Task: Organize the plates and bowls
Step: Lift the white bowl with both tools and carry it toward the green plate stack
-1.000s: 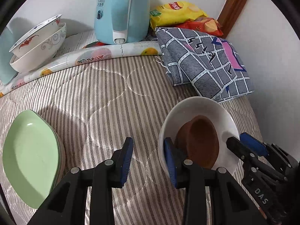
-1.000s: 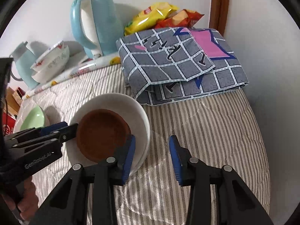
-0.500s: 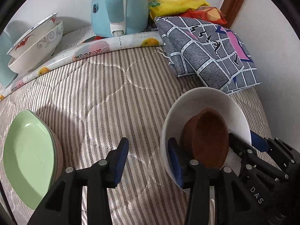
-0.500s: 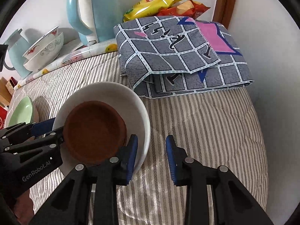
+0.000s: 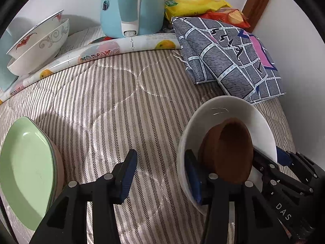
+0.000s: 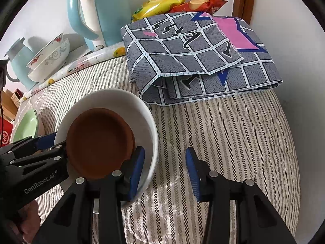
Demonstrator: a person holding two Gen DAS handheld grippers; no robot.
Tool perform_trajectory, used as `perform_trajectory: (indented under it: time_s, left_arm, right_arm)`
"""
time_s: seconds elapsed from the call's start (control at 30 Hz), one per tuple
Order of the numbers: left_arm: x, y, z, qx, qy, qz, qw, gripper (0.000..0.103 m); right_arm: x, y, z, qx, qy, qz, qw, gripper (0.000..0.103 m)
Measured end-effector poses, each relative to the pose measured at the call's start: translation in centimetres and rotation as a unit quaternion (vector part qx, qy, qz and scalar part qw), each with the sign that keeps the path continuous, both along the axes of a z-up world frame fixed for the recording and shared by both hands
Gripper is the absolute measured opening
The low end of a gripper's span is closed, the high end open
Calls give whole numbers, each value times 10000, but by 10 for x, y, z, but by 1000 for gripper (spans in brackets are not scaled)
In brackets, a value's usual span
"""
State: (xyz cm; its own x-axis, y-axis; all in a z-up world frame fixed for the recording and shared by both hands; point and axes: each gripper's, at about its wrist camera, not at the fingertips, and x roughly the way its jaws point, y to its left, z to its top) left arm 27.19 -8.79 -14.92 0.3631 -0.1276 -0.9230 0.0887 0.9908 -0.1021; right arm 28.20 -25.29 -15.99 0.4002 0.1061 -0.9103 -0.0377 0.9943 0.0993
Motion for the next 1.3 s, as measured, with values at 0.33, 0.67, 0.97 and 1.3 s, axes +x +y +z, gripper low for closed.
perform_trajectory:
  time_s: [0.33, 0.67, 0.97, 1.3]
  left_arm:
    - [2, 5, -4, -288, 48, 92, 9995, 46]
    - [2, 1, -6, -203, 58, 28, 9998, 46]
    - [0, -10, -5, -504, 20, -189, 9985, 15]
    - [1, -18, -3, -512, -64, -152, 9986, 12]
  right_arm:
    - [-3, 0, 1, -109, -218, -78, 9997, 45]
    - [2, -7, -1, 184, -1, -209, 9996, 45]
    - [1, 0, 0, 317, -59, -169, 9993, 23]
    - [-1, 10, 2, 241, -120, -246, 9993, 13]
